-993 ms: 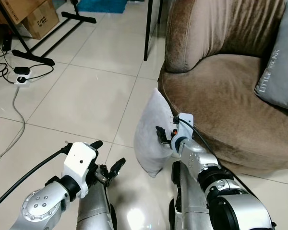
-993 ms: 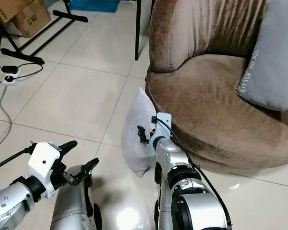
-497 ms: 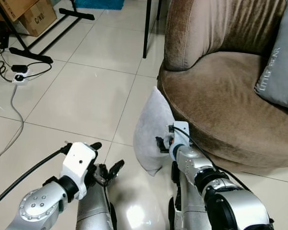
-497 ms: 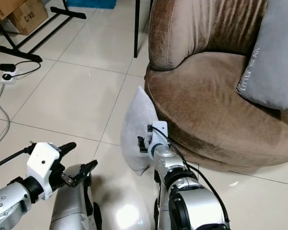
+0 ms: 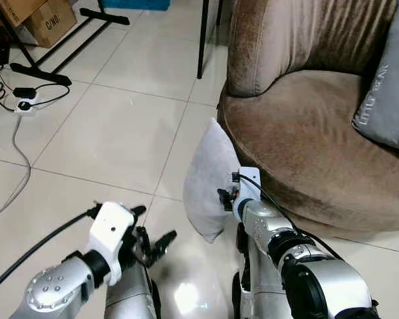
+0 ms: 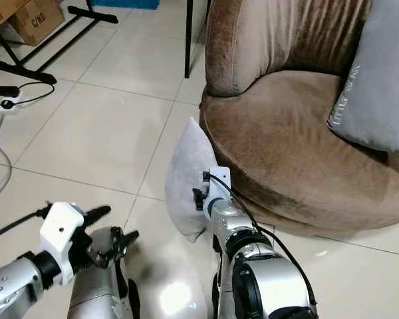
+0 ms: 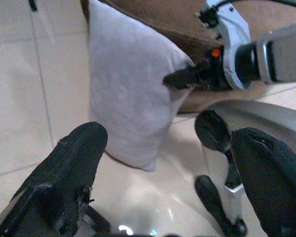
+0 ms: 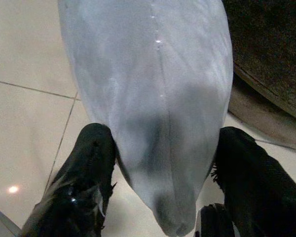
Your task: Move the pillow to the sofa from floor
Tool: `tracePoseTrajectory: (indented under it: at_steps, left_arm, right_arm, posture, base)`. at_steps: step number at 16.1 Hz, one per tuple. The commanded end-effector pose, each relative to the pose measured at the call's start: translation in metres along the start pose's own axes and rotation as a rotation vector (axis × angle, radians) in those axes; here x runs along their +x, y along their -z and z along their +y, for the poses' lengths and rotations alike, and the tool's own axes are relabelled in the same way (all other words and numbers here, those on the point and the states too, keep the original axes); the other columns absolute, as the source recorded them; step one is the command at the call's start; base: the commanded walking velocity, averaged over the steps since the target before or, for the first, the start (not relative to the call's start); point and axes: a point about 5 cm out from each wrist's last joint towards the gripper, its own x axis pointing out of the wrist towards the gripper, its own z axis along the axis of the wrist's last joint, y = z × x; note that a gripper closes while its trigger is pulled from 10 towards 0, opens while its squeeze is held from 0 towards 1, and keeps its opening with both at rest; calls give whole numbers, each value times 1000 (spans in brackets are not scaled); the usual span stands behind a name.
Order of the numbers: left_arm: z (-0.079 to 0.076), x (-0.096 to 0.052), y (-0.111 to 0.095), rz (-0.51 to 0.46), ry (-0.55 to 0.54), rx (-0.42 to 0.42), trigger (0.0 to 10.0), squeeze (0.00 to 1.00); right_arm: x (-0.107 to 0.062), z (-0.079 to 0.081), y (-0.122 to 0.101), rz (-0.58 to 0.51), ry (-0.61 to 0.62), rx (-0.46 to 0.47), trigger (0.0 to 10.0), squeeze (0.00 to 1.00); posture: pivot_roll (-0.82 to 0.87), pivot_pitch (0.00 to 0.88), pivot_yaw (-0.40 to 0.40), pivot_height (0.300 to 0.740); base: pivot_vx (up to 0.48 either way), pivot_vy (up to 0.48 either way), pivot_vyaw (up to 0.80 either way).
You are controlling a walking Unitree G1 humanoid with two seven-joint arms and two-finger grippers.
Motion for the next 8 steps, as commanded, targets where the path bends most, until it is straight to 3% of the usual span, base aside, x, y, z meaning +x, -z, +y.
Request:
tracePoseTrajectory:
  at_steps: [1, 8]
  left_arm:
    - [-5, -2, 0, 7, 31, -2, 10000, 75]
    - [-3, -2, -1, 7, 33, -12, 10000, 71]
  right_arm:
    - [0, 0, 4, 20, 7, -5, 0, 0]
    - [0, 0, 2, 11, 6, -34, 0, 0]
  posture:
    - [38, 217, -22, 522]
    - [34, 211, -25, 522]
  base:
    - [0, 0, 0]
    - [0, 0, 0]
